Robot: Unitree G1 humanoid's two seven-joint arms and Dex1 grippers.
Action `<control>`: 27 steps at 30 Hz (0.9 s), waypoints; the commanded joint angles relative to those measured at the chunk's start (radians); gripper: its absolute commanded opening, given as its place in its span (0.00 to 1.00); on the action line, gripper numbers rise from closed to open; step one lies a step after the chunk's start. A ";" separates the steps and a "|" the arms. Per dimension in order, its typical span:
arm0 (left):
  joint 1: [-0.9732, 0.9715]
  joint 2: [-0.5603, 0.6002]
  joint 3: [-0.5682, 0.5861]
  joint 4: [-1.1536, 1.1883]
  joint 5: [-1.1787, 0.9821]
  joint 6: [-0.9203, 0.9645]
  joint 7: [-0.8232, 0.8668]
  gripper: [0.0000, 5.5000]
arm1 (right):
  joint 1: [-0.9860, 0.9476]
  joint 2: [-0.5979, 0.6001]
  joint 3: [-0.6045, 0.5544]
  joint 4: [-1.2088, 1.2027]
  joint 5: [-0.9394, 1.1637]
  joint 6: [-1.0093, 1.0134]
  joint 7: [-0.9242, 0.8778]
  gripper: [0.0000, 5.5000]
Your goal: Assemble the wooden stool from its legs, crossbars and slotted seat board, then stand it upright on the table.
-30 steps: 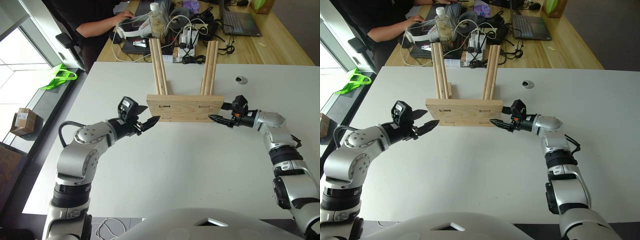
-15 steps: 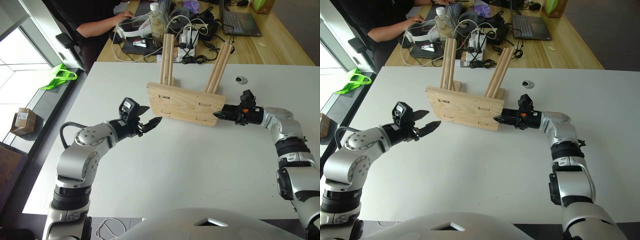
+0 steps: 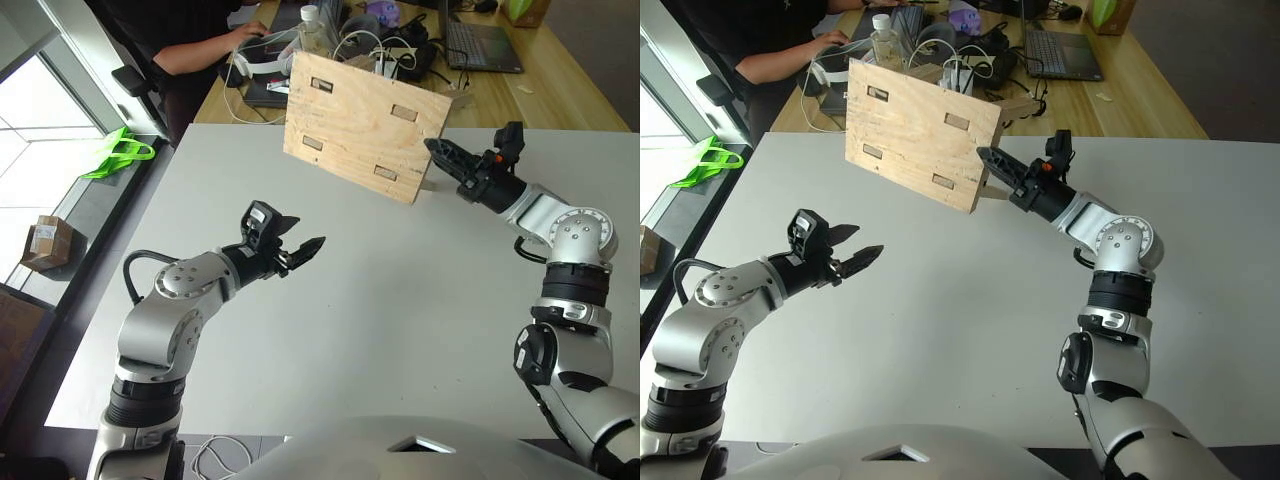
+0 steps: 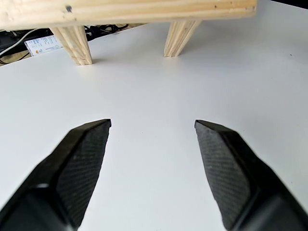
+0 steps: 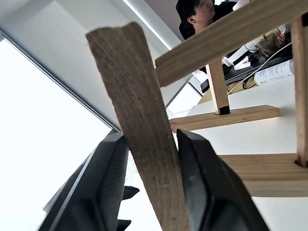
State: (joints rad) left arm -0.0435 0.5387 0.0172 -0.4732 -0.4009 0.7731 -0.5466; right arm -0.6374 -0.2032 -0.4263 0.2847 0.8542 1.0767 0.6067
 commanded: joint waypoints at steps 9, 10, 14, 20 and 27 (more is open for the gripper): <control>0.029 -0.001 -0.023 -0.004 0.032 -0.031 0.034 0.59 | -0.152 0.311 -0.299 -0.045 0.266 -0.149 -0.779 0.28; 0.025 0.003 -0.025 0.000 0.035 -0.034 0.030 0.59 | -0.154 0.338 -0.309 -0.052 0.283 -0.191 -0.820 0.28; 0.000 0.032 -0.033 0.029 0.048 -0.043 0.003 0.59 | -0.150 0.424 -0.332 -0.077 0.326 -0.399 -0.928 0.26; -0.052 0.072 -0.040 0.070 0.053 -0.043 -0.047 0.59 | -0.130 0.516 -0.325 -0.113 0.357 -0.711 -1.006 0.24; -0.066 0.039 -0.047 0.078 0.058 -0.044 -0.024 0.59 | -0.046 0.490 -0.125 -0.153 0.307 -0.709 -0.972 0.39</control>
State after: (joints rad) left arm -0.0922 0.5897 -0.0246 -0.4070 -0.3597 0.7281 -0.5924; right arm -0.7710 0.1271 -0.6512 0.1887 1.1847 0.3328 -0.3908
